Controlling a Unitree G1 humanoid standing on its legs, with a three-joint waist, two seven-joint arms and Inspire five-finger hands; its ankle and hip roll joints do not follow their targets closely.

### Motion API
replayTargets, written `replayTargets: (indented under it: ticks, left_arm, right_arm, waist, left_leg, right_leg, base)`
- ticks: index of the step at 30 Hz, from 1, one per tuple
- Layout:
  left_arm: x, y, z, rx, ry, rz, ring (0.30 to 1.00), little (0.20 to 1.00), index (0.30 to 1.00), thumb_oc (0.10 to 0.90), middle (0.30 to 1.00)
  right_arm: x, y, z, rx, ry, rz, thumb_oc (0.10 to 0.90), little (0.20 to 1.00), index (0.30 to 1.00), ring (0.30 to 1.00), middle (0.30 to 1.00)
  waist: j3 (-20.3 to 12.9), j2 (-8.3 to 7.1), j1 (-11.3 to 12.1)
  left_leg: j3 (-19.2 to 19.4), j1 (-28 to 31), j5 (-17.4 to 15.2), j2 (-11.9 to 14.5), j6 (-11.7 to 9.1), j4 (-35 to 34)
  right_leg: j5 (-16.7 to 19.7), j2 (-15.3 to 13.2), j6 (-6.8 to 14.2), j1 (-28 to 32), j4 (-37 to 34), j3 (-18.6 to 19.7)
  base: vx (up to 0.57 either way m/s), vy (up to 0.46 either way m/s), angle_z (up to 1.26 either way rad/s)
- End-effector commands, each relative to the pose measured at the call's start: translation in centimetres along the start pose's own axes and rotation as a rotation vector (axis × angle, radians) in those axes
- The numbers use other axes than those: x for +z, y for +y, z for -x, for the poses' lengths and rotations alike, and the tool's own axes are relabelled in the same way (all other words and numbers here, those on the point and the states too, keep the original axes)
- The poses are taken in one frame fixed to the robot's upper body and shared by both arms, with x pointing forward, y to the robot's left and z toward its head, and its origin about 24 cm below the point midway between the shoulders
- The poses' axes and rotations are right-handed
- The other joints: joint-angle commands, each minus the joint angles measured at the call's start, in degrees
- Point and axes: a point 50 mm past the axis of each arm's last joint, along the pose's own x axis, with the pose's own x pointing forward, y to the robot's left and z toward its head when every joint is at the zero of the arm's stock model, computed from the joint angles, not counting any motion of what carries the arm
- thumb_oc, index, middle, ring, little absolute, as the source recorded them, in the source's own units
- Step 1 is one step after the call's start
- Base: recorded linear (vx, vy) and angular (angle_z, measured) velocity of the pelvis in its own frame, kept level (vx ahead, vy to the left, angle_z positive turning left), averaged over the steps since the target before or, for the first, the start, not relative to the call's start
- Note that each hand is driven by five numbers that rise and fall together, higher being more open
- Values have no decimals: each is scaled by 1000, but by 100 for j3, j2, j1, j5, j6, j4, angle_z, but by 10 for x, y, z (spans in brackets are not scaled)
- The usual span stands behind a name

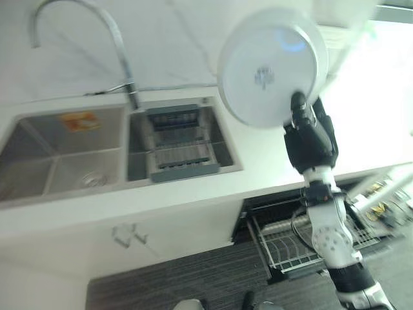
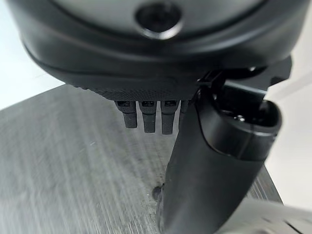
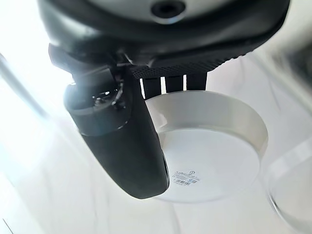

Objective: Place the dishes in the dishwasher.

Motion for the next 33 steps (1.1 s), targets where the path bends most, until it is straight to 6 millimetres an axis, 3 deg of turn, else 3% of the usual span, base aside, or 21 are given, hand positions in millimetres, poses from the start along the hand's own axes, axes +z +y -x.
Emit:
replayTargets:
  ticks: [1, 7, 11, 14, 20, 25, 33]
  left_arm:
    - [-24, 0, 0, 14, 89, -36, 900, 900, 900, 800, 900]
    - [-28, -8, 0, 2, 107, -24, 900, 900, 900, 800, 900]
    - [-35, -7, 0, 6, 126, 8, 900, 900, 900, 800, 900]
    - [-36, -7, 1, -22, 126, 54, 900, 900, 900, 800, 900]
    - [-28, -8, 0, -19, 81, 41, 900, 900, 900, 800, 900]
    - [-22, -6, 1, -11, 69, 22, 900, 900, 900, 800, 900]
    - [-21, -10, 1, -24, 65, 10, 900, 900, 900, 800, 900]
  right_arm:
    - [65, 39, -25, 227, -328, -33, 400, 300, 300, 300, 300]
    - [85, -3, 4, 45, -362, 2, 400, 300, 300, 300, 300]
    - [67, -49, 25, -162, -255, 20, 400, 300, 300, 300, 300]
    - [43, -78, 34, -269, -127, 84, 400, 300, 300, 300, 300]
    - [26, -88, 35, -318, -37, 128, 400, 300, 300, 300, 300]
    - [13, -92, 34, -358, 3, 166, 400, 300, 300, 300, 300]
    - [10, -102, 35, -459, 37, 302, 400, 300, 300, 300, 300]
  waist:
    - [-499, 74, 90]
    - [-608, 78, -538]
    - [-544, 72, -776]
    - [-515, 55, -708]
    - [-450, 61, -564]
    - [-254, 109, -378]
    - [-97, 193, -229]
  left_leg:
    - [-50, -117, -511, 111, -304, 140]
    - [409, -107, -520, 297, -339, 140]
    - [621, -24, -593, 317, -299, 140]
    - [597, -6, -605, 311, -295, 140]
    - [473, -20, -592, 268, -266, 140]
    - [201, -120, -515, 233, -255, 140]
    - [20, -176, -472, 200, -314, 140]
  right_leg:
    - [-805, -180, 452, 322, 272, 397]
    - [-731, -57, 482, 98, 272, 804]
    - [-726, -88, 524, 28, 272, 919]
    - [-740, -145, 525, 49, 272, 833]
    - [-784, -178, 471, 140, 272, 683]
    - [-904, -89, 308, 331, 272, 463]
    - [-1011, -72, 204, 468, 272, 213]
  base:
    - [-53, -37, -81]
    - [-24, -57, -61]
    - [27, -37, -71]
    - [30, -27, 2]
    - [25, -3, 14]
    - [11, 10, 26]
    - [-1, 18, 18]
